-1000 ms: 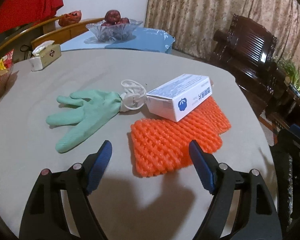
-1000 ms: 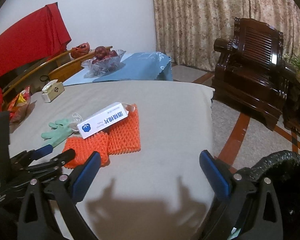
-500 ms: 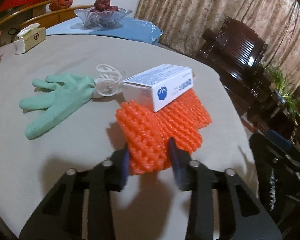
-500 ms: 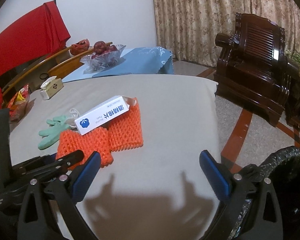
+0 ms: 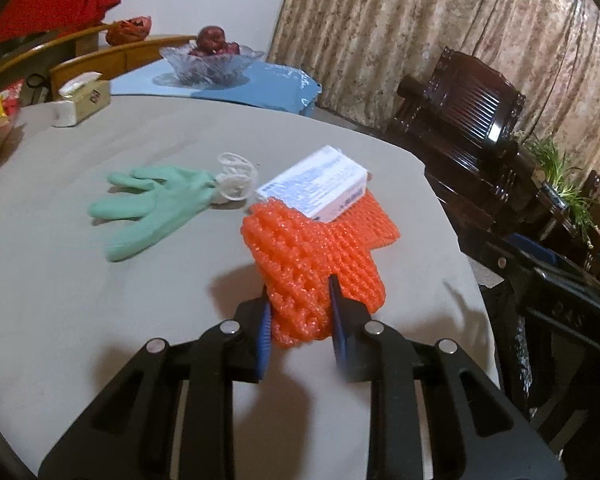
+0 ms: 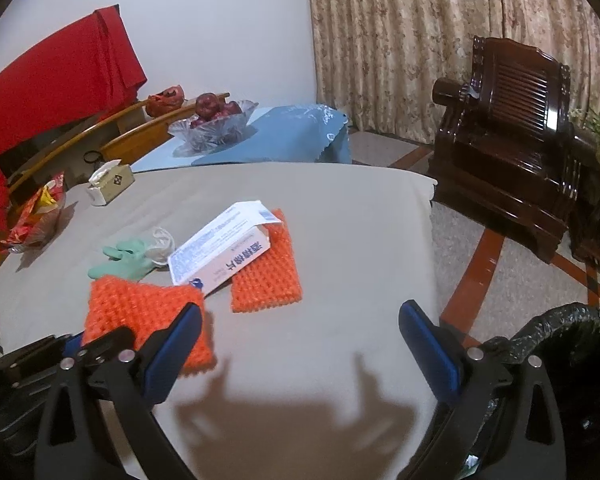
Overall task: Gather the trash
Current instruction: 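Grasp orange foam net with left gripper and lift it, then grasp white box with right gripper while left gripper holds orange net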
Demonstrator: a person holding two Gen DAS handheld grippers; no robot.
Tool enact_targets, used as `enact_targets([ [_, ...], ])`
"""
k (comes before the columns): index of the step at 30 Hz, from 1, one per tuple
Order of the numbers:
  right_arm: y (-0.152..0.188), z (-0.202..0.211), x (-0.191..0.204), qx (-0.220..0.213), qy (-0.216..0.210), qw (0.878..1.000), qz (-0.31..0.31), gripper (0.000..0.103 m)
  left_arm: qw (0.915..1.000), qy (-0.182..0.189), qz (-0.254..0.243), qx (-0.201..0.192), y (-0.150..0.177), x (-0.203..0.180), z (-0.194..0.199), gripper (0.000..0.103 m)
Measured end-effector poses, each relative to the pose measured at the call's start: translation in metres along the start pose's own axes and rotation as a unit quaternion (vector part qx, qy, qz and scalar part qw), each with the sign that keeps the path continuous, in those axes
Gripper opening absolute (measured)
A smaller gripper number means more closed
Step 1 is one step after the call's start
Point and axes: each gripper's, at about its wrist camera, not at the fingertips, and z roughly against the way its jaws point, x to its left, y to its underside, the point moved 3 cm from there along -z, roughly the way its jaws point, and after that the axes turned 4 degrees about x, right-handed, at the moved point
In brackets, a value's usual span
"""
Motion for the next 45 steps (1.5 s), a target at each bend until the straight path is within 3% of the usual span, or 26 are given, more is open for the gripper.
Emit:
enact_targets([
  [6, 0.0, -0.001, 0.021, 0.001, -0.01, 1.0, 0.014, 0.097, 0.9989, -0.036, 0.014, -0.024, 0.001, 0.033, 0.028, 0.024],
  [12, -0.002, -0.019, 0.051, 0.01, -0.018, 0.999, 0.031, 0.097, 0.9962, -0.074, 0.039, -0.026, -0.005, 0.07, 0.028, 0.024],
  [26, -0.017, -0.085, 0.1, 0.039, -0.001, 0.998, 0.049, 0.097, 0.9934, -0.088, 0.064, -0.034, -0.021, 0.11, 0.006, 0.024],
  [33, -0.018, -0.096, 0.091, 0.05, 0.017, 0.997, 0.049, 0.097, 0.9934, -0.084, 0.069, -0.035, -0.022, 0.108, 0.001, 0.024],
  [41, -0.018, -0.09, 0.038, 0.056, 0.064, 0.996, 0.013, 0.097, 0.9937, -0.084, 0.067, -0.033, -0.024, 0.103, -0.001, 0.024],
  [45, -0.021, -0.083, 0.034, 0.045, 0.045, 0.998, 0.008, 0.097, 0.993, -0.088, 0.07, -0.035, -0.023, 0.103, 0.0, 0.025],
])
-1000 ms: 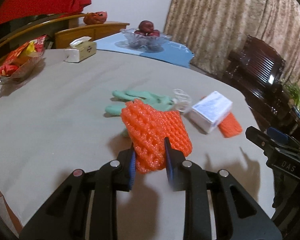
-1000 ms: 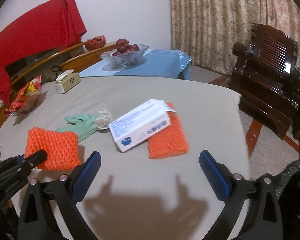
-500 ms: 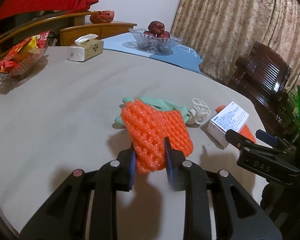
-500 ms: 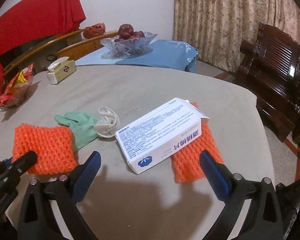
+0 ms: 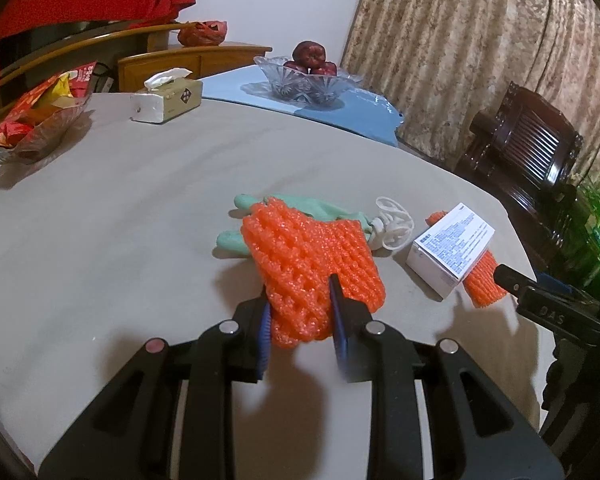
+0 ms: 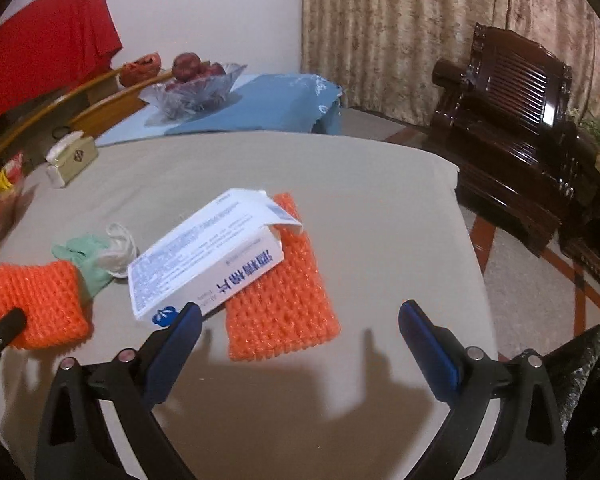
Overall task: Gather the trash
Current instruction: 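Grasp white box with right gripper while left gripper holds orange net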
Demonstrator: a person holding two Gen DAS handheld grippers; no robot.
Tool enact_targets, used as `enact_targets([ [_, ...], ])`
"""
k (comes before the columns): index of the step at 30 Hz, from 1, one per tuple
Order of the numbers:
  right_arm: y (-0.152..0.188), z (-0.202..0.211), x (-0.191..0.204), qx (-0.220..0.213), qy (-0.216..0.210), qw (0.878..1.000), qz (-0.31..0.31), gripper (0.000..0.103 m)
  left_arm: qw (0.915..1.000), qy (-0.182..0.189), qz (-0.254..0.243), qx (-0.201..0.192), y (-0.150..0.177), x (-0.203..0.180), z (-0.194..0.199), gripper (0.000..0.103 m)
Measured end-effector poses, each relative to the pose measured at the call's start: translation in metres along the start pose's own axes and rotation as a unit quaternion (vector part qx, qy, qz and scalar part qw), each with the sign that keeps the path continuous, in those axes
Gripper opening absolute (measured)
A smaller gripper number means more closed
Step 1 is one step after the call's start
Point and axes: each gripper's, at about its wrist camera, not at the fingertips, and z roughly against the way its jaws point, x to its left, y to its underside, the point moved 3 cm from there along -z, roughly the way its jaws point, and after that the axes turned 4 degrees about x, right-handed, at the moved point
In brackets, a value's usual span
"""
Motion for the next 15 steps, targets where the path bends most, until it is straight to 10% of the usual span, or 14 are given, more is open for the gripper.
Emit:
enact_targets([
  [15, -0.001, -0.021, 0.058, 0.016, -0.011, 0.999, 0.049, 0.097, 1.0, -0.004, 0.003, 0.002, -0.003, 0.007, -0.006, 0.025],
])
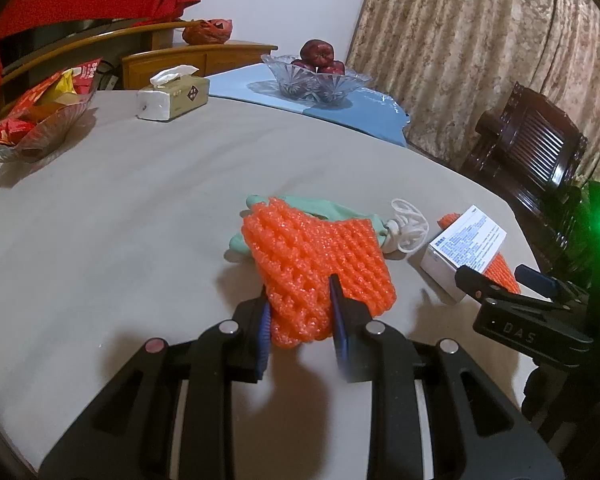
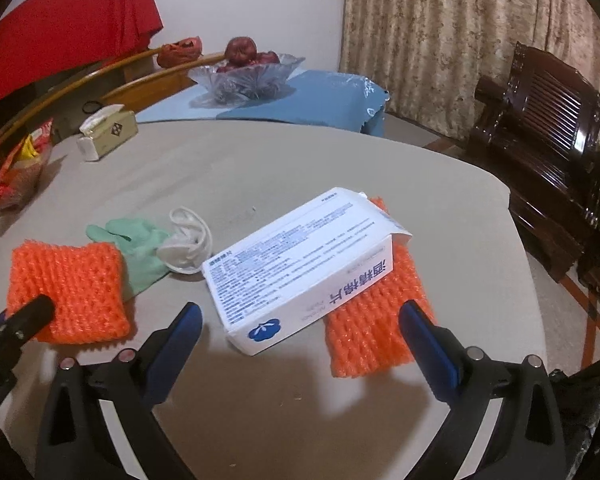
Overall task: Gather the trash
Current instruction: 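Grasp white box with right gripper while left gripper holds orange net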
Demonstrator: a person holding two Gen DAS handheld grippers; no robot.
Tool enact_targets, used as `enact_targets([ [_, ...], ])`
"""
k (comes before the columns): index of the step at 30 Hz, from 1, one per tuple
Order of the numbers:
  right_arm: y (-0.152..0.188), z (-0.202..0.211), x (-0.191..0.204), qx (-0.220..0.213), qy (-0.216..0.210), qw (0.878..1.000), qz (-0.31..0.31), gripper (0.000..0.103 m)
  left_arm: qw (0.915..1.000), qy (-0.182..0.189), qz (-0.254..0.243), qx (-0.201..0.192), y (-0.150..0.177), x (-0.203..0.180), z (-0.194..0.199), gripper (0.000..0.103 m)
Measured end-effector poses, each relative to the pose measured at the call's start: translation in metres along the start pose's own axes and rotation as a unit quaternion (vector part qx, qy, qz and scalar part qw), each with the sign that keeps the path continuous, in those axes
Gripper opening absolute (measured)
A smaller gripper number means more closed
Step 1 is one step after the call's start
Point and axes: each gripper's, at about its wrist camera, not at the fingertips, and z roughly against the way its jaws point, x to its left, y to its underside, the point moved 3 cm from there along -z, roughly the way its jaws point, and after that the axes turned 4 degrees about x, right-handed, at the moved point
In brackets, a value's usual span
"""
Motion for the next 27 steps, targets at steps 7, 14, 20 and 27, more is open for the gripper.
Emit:
enact_targets([
  [7, 0.004, -0.001, -0.03, 0.006, 0.028, 0.999, -0.018, 0.097, 1.0, 0.002, 0.001, 0.0, 0.0, -0.004, 0.0, 0.025],
  [14, 0.004, 0.005, -0.075, 0.01, 0.077, 0.995, -0.057, 0.097, 1.0, 0.002, 0.005, -0.003, 0.0, -0.007, -0.001, 0.025],
  [20, -0.012, 0.02, -0.052, -0.037, 0.004, 0.997, -0.063, 0.097, 0.9999, 0.006, 0.004, -0.01, -0.005, -0.012, -0.002, 0.025],
  [27, -0.026, -0.004, -0.015, -0.026, 0.012, 0.999, -0.023, 0.096, 0.9999, 0.006, 0.004, -0.012, -0.011, -0.009, -0.006, 0.025],
])
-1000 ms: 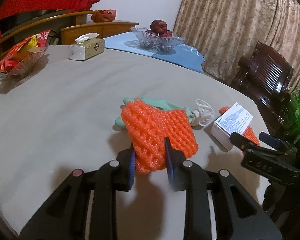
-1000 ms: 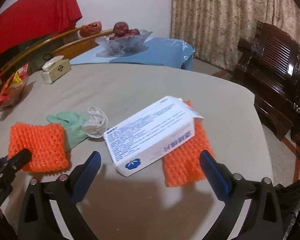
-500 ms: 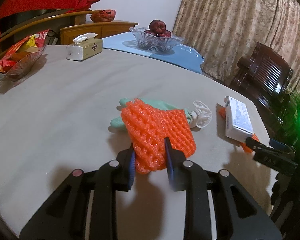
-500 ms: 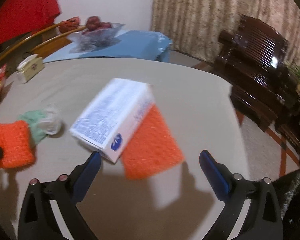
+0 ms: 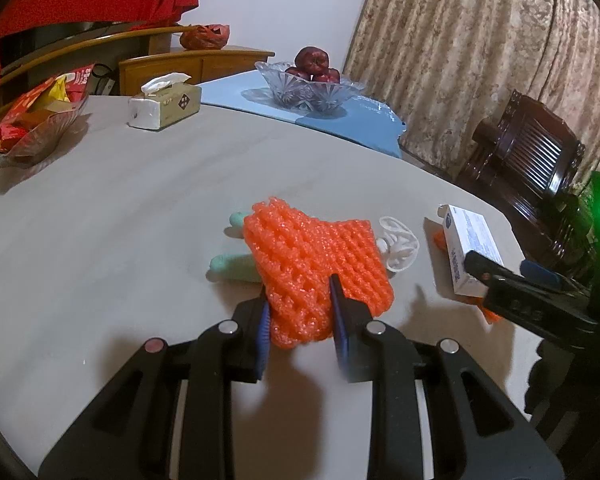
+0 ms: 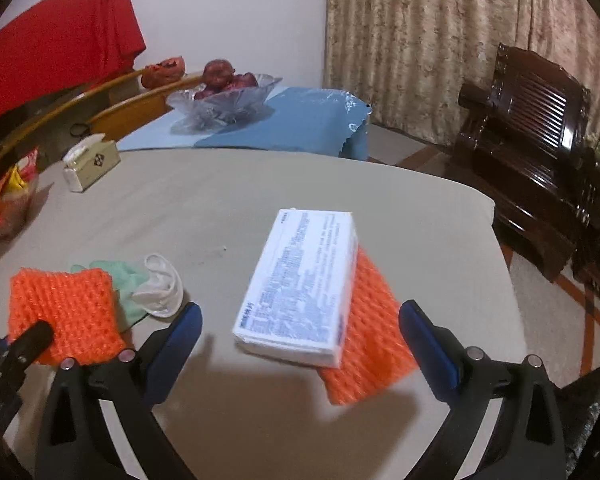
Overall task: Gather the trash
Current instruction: 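Grasp white box with right gripper while left gripper holds orange net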
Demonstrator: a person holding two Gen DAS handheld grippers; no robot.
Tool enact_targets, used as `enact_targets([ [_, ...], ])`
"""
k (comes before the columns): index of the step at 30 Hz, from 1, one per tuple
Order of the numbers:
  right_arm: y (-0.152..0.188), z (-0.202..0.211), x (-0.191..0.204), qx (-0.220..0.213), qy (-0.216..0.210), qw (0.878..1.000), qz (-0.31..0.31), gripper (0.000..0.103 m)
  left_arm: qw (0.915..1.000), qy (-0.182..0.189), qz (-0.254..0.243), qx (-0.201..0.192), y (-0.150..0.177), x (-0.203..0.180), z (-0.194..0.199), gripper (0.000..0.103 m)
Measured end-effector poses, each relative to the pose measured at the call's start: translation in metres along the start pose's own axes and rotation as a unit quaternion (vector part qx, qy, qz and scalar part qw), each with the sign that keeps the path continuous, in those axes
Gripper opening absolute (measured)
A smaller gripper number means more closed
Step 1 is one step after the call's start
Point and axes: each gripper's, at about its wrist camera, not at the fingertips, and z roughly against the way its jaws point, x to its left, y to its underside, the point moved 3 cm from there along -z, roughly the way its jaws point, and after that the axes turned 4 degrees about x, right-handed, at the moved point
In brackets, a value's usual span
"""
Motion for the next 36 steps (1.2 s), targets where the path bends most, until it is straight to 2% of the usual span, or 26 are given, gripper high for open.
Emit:
enact_targets([
  [5, 0.002, -0.022, 0.003, 0.027, 0.011, 1.0, 0.005, 0.084, 1.0, 0.0, 0.001, 0.002, -0.001, 0.001, -0.002, 0.025],
  [7, 0.005, -0.028, 0.002, 0.041, 0.01, 0.999, 0.007, 0.065, 1.0, 0.001, 0.001, 0.003, -0.001, 0.002, -0.003, 0.025],
  [13, 0.013, -0.009, -0.01, 0.031, -0.018, 0.999, 0.0, 0.06, 1.0, 0.004, -0.002, 0.001, 0.0, -0.001, 0.001, 0.025],
  [18, 0.018, 0.028, -0.023, 0.013, -0.042, 0.999, -0.007, 0.059, 0.9998, 0.016, -0.012, -0.007, 0.001, -0.011, 0.015, 0.025],
  [21, 0.027, 0.043, -0.026, 0.018, -0.048, 0.999, -0.004, 0.059, 0.9995, 0.025, -0.02, -0.005, 0.007, -0.021, 0.024, 0.025],
  [29, 0.056, 0.029, -0.023, 0.058, -0.034, 0.998, 0.005, 0.061, 0.999, 0.025, -0.028, 0.024, 0.034, -0.028, 0.017, 0.025],
  [31, 0.057, 0.025, -0.022, 0.058, -0.032, 0.998, 0.006, 0.073, 0.9989, 0.025, -0.027, 0.028, 0.036, -0.027, 0.015, 0.025],
  [36, 0.051, 0.018, -0.019, 0.056, -0.029, 0.998, 0.002, 0.076, 0.999, 0.025, -0.022, 0.029, 0.037, -0.023, 0.012, 0.025],
])
